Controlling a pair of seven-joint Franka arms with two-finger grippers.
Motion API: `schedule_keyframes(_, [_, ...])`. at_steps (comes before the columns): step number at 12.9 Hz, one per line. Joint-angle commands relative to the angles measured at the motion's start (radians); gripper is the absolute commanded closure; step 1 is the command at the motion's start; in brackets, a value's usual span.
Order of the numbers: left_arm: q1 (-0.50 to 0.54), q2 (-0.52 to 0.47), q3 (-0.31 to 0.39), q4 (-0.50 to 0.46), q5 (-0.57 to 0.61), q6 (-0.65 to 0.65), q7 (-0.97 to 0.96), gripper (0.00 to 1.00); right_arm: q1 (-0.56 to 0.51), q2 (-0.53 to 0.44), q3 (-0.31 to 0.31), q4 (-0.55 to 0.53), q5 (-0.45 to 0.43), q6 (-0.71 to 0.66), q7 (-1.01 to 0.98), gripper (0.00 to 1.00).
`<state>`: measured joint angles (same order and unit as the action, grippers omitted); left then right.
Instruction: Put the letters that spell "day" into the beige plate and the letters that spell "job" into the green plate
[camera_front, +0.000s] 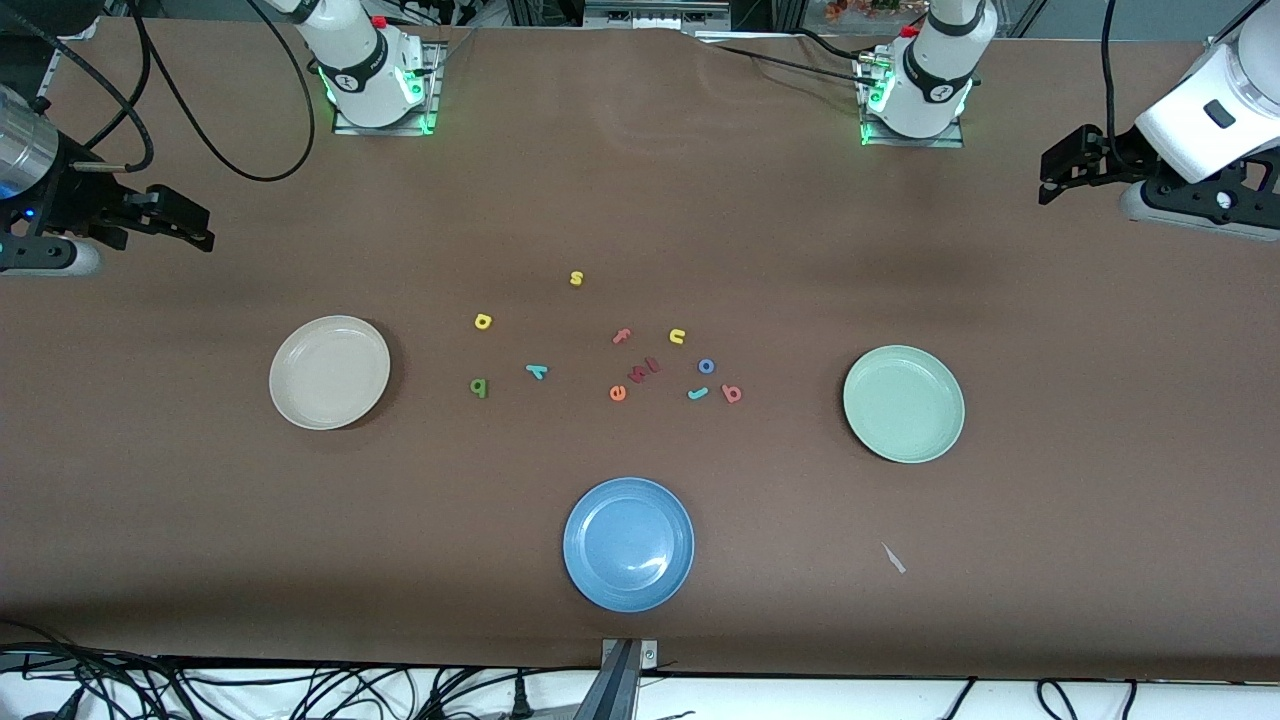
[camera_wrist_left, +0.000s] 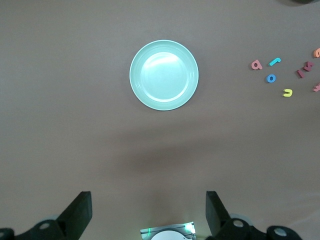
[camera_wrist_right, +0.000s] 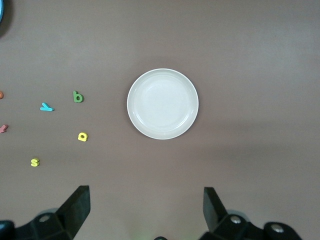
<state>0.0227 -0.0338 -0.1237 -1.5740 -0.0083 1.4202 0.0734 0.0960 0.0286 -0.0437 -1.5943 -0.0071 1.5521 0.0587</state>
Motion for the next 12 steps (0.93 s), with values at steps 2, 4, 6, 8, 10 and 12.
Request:
schedule_keyframes(2, [0.003,-0.005,-0.002,0.017,0.019,-0.021,0.017,0.00,0.001,-0.007,0.002,0.002,0.015,-0.010,0.009,0.00])
schedule_keyframes(4, [0.003,-0.005,-0.001,0.017,0.019,-0.023,0.019,0.00,0.001,-0.006,0.002,0.002,0.015,-0.009,0.009,0.00])
schedule_keyframes(6, [0.003,-0.005,-0.001,0.017,0.019,-0.023,0.019,0.00,0.001,-0.004,0.002,0.002,0.013,-0.009,0.007,0.00])
schedule_keyframes(8, [0.003,-0.005,-0.002,0.017,0.021,-0.023,0.019,0.00,0.004,-0.004,0.002,0.002,0.013,0.003,0.007,0.00])
schedule_keyframes(10, [0.003,-0.005,-0.001,0.017,0.021,-0.023,0.020,0.00,0.001,-0.004,0.002,0.002,0.015,0.005,0.007,0.00])
schedule_keyframes(12, [0.003,-0.005,-0.001,0.017,0.021,-0.023,0.020,0.00,0.004,0.013,0.002,0.002,0.013,0.005,0.007,0.00])
